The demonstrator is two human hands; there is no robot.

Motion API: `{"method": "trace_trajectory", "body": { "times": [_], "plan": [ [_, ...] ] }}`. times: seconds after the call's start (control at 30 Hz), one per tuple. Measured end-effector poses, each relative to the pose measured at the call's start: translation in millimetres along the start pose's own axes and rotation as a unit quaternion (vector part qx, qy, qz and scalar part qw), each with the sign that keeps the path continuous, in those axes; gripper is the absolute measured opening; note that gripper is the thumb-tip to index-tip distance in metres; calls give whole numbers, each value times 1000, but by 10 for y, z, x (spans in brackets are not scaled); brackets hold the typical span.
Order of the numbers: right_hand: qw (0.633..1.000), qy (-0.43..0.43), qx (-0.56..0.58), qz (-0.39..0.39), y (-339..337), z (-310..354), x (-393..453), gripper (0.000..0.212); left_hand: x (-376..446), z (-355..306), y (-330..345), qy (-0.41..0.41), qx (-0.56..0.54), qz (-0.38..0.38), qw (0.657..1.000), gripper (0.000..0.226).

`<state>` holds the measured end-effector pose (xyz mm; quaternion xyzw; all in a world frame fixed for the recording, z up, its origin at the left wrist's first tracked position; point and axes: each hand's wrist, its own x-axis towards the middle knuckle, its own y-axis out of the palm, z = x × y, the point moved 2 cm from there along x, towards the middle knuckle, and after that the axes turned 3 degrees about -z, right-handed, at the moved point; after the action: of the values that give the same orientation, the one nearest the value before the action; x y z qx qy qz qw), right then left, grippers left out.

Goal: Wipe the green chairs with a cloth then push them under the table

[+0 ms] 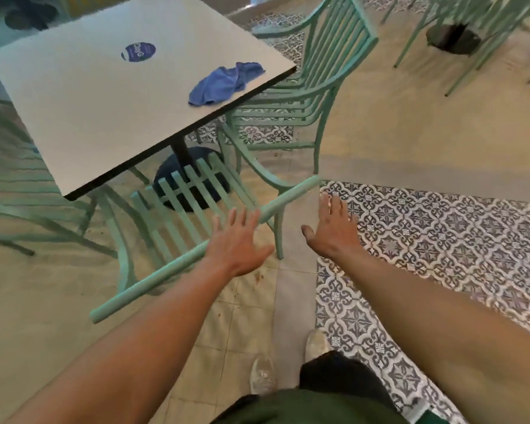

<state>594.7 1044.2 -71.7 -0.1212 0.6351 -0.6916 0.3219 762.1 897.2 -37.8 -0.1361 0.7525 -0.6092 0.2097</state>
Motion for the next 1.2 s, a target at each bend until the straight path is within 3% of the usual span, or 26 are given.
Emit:
{"method": "trace_trajectory", "body": {
  "times": [0.1,0.2,0.5,0.6,0.87,1.07,1.2],
  "plan": [
    [996,78,10,44,-58,-626,-44,86,336,-885,77,162,22,2,987,83],
    [991,117,32,61,-99,-1253,-118,85,723,-1616,300,237,16,56,970,82],
    [964,197,101,146,-304,-2949,180,79,1983,-2821,954,128,73,254,956,91],
    [957,209,111,167,-446,-3425,456,74,2344,-3163,999,94,59,289,951,88],
    [962,202,106,152,-948,-4217,1526,74,3518,-3904,825,73,20,273,959,86],
    [971,156,73,168,-1226,-4486,2737,79,4658,-4109,848,47,32,261,964,89],
    [973,141,53,177,-1458,-4672,3639,74,5525,-4168,775,36,25,230,972,80]
  ]
}}
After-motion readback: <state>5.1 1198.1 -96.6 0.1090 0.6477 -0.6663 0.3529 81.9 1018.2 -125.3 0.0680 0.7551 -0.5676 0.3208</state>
